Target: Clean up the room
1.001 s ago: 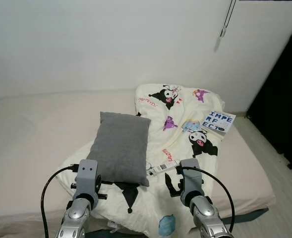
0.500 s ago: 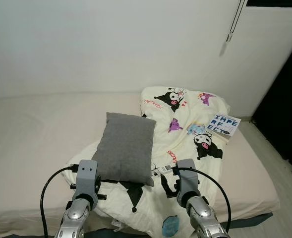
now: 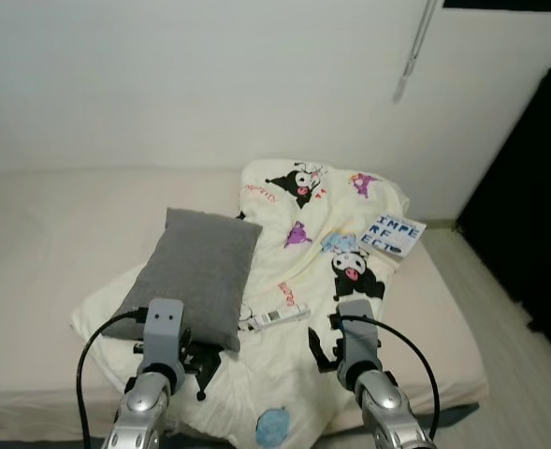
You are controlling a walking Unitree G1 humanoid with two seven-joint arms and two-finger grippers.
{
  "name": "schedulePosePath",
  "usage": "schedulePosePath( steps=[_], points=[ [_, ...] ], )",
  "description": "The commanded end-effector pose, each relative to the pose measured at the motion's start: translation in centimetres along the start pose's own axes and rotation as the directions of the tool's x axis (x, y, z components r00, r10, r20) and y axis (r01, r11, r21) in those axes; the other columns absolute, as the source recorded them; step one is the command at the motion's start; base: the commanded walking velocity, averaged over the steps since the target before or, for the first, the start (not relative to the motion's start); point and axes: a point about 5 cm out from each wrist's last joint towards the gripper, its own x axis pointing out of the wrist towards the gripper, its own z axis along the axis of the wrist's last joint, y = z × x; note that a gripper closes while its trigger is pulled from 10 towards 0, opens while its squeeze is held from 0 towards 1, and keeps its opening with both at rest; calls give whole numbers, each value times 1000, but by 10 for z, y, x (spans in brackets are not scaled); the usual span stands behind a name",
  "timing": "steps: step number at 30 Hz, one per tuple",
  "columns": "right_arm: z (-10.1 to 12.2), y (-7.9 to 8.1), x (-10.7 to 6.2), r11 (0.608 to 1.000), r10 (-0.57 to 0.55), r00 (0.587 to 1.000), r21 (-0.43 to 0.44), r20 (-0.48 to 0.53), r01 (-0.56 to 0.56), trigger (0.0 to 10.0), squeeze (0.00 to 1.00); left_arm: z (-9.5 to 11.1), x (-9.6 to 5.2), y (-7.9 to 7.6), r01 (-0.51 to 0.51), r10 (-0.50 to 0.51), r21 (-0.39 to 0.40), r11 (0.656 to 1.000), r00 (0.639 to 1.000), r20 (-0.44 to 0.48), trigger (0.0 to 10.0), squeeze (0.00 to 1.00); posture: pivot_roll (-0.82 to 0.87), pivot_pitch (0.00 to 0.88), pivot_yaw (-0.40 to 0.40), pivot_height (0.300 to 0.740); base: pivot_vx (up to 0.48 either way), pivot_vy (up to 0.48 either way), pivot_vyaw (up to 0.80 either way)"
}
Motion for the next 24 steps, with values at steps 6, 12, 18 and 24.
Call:
schedulePosePath(
  steps=[6, 12, 18, 24],
  points=[
    [-5, 2, -2, 1000, 1, 1000, 16, -15, -1, 10000, 0, -7, -2, 4, -16, 16, 9, 1000, 999, -43, 10000, 0, 33, 86, -43, 740, 0, 149, 0],
    [-5, 1, -2, 1000, 1, 1000, 16, -15, 0, 10000, 0, -7, -2, 4, -17, 18, 13, 1000, 999, -43, 10000, 0, 33, 86, -42, 740, 0, 0, 0],
    [-5, 0, -2, 1000, -5, 1000, 18, -14, 6, 10000, 0, -6, -1, 4, -21, 21, 18, 1000, 999, -36, 10000, 0, 31, 93, -41, 740, 0, 0, 0],
    [-6, -1, -2, 1000, -11, 1000, 16, -20, 11, 10000, 0, -7, -1, 4, -24, 25, 24, 999, 999, -40, 10000, 0, 32, 98, -41, 740, 0, 0, 0]
  ],
)
